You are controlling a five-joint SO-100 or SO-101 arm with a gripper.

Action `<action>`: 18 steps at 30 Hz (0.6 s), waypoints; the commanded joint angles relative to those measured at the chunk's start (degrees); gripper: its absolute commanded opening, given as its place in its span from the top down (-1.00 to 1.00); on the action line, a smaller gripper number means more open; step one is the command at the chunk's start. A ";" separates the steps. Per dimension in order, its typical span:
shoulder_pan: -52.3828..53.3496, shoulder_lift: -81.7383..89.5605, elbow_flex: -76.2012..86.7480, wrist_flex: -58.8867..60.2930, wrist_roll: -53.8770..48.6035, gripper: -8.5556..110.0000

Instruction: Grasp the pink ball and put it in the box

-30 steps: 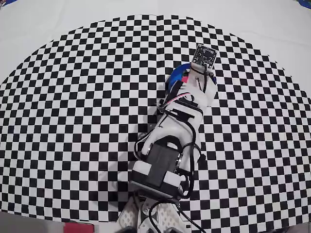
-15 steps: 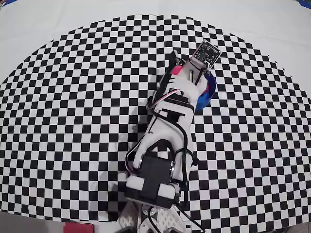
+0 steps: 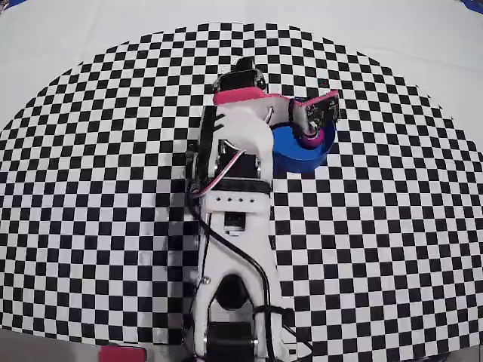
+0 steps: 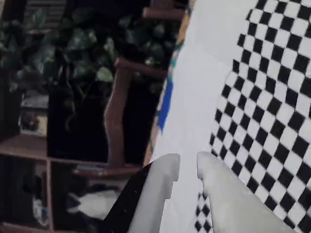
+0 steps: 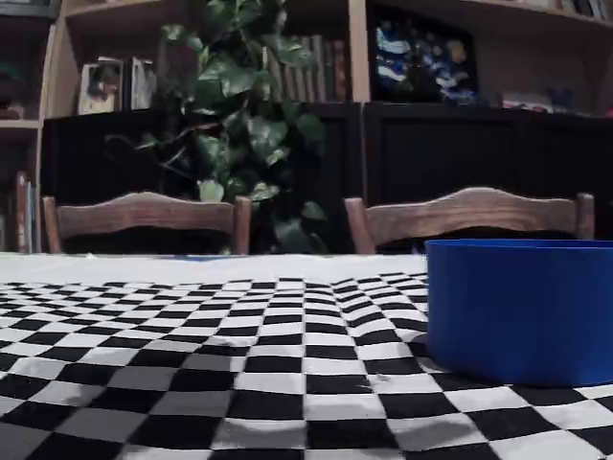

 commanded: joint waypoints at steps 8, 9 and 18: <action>-4.57 33.13 24.17 15.03 7.56 0.85; -4.66 35.51 26.10 16.88 7.73 0.85; -5.19 50.45 36.74 29.71 7.73 0.85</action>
